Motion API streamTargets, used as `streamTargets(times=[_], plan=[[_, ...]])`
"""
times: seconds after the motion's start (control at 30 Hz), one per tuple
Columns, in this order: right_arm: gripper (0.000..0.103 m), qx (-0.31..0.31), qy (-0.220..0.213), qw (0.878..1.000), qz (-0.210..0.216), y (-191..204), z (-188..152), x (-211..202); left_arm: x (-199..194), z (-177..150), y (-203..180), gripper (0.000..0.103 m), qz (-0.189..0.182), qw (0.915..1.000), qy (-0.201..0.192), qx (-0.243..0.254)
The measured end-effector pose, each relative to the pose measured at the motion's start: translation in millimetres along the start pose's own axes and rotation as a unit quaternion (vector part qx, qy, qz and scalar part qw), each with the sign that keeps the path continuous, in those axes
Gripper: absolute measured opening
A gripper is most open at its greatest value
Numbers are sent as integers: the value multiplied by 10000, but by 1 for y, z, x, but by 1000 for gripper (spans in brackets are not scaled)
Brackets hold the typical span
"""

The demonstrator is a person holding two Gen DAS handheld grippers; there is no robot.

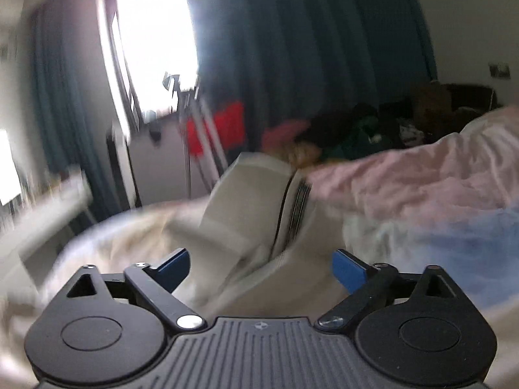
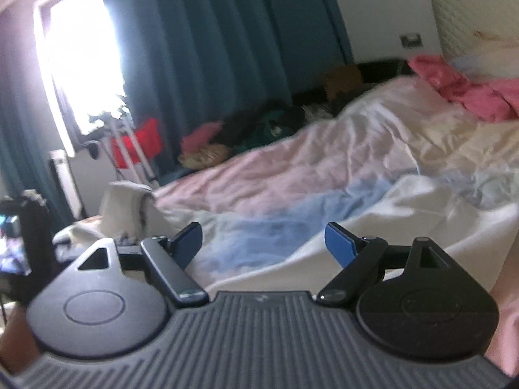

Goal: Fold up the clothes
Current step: 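Grasp the black-striped waistband with the left gripper and lift it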

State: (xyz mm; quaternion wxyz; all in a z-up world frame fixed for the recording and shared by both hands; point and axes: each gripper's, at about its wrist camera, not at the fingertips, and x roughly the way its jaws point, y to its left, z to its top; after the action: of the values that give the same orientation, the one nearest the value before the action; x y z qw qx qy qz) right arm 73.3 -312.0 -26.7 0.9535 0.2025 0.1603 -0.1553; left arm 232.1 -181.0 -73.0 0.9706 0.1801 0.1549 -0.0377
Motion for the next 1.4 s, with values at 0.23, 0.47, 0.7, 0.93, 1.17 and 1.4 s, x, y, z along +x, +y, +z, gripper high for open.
streamTargets(times=[0.23, 0.47, 0.7, 0.93, 1.17, 1.4], plan=[[85, 475, 352, 9979, -264, -20, -7, 42, 104, 5, -84, 102, 333, 9921, 344, 1155], [85, 719, 659, 9947, -311, -34, -12, 67, 176, 3, -84, 60, 428, 9874, 1303, 791], [85, 854, 715, 9932, -329, -40, -12, 72, 160, 25, -49, 15, 123, 9925, 1212, 74], [85, 910, 619, 9933, -354, -39, -9, 59, 66, 85, 13, 15, -1356, 9880, 63, -737], [85, 728, 564, 9949, -402, -35, -10, 56, 38, 64, 38, 46, -1912, 9737, 246, -1212], [84, 1228, 891, 9883, -180, -48, -18, 67, -5, -4, 82, 74, -1704, 9703, 692, -1570]])
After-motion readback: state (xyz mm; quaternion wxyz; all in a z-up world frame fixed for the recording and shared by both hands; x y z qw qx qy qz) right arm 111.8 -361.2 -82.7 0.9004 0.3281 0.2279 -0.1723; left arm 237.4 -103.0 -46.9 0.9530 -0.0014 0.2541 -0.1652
